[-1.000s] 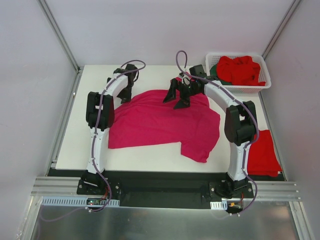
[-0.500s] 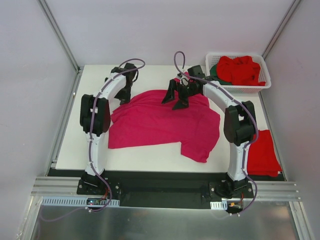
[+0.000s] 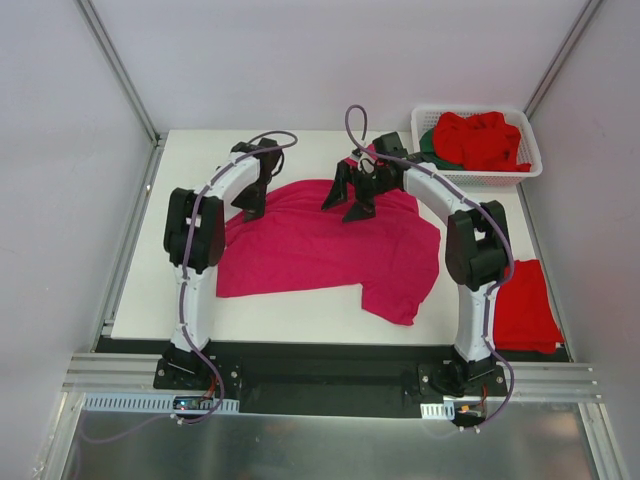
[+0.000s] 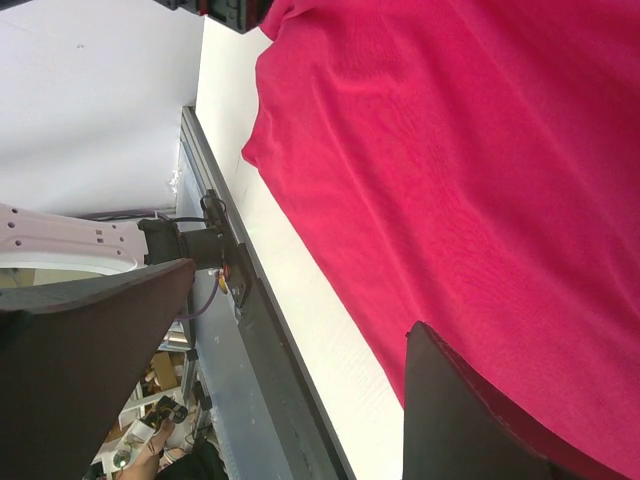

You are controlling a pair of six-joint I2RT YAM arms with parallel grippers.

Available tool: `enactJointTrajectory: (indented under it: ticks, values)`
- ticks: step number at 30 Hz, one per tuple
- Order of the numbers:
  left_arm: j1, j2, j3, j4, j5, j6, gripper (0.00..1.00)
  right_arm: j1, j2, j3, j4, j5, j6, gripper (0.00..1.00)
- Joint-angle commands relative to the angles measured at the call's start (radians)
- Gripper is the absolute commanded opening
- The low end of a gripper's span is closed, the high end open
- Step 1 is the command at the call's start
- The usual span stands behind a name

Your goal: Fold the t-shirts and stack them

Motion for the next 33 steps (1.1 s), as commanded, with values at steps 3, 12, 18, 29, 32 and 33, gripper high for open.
enactJointTrajectory:
  ticks: [3, 12, 18, 29, 32, 33]
  values:
    - [0.015, 0.078, 0.045, -0.036, 0.0, -0.008, 0.99, 0.005, -0.012, 0.008, 0.007, -0.032, -0.02, 0.96]
    - [0.074, 0.154, 0.121, -0.055, 0.025, 0.001, 0.99, 0.007, -0.021, 0.003, 0.017, -0.041, -0.016, 0.96]
    - [0.12, 0.225, 0.257, -0.085, -0.008, 0.012, 0.99, 0.01, -0.021, -0.003, 0.021, -0.044, -0.019, 0.96]
    - [0.124, 0.385, 0.573, -0.098, -0.018, 0.076, 0.99, 0.046, -0.032, -0.025, 0.027, -0.035, -0.045, 0.96]
    - [0.118, 0.345, 0.529, -0.1, -0.017, 0.059, 0.99, 0.063, -0.03, -0.026, 0.024, -0.019, -0.052, 0.96]
    - [0.108, 0.304, 0.511, -0.1, -0.026, 0.055, 0.99, 0.075, -0.032, -0.032, 0.024, 0.01, -0.06, 0.96]
